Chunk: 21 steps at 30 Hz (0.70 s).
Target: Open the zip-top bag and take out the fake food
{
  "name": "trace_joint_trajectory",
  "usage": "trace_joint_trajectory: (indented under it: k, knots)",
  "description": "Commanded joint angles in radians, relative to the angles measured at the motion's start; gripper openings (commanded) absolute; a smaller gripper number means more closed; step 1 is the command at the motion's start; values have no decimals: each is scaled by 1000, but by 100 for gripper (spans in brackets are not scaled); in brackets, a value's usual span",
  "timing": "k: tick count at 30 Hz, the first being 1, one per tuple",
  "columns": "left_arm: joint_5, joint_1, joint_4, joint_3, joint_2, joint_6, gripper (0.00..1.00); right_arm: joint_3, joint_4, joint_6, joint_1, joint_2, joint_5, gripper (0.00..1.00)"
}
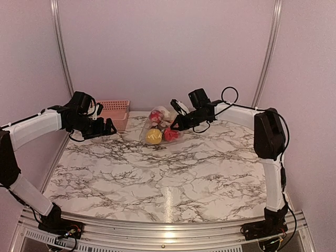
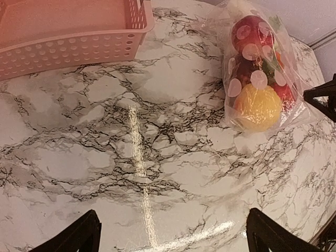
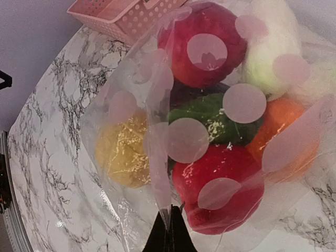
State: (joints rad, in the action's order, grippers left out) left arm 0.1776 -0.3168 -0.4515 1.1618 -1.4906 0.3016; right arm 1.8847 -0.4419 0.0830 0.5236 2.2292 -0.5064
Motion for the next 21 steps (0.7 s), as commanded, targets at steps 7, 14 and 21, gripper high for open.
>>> trace_joint_trajectory:
  k: [7, 14, 21]
  knots:
    - [133, 2, 56, 13, -47, 18, 99, -412, 121, 40, 190, -321, -4, 0]
    - [209, -6, 111, 1, -84, 44, 99, -626, 213, 140, 318, -397, 13, 0]
    - [208, -34, 85, 44, -141, 24, 99, -675, 236, 157, 333, -418, -38, 8]
